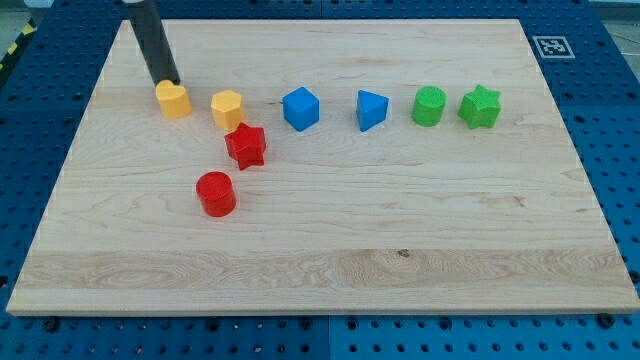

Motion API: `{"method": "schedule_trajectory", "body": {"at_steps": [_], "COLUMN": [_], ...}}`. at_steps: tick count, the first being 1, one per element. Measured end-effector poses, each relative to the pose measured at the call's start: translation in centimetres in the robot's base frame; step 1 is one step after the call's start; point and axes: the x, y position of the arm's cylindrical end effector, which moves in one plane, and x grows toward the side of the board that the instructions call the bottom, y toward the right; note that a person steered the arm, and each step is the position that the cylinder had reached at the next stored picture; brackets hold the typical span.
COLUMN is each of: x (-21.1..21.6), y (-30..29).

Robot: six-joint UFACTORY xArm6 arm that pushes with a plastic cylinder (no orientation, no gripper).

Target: Move the yellow heart to the left of the yellow hexagon

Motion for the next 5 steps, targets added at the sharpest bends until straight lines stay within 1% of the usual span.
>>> {"method": "schedule_trajectory", "body": {"at_steps": [1,2,3,4,5], "x": [1.6,2.3,1.0,-2.3,-6.0], "y": [0.0,0.0,0.0,0.4,4.5]}}
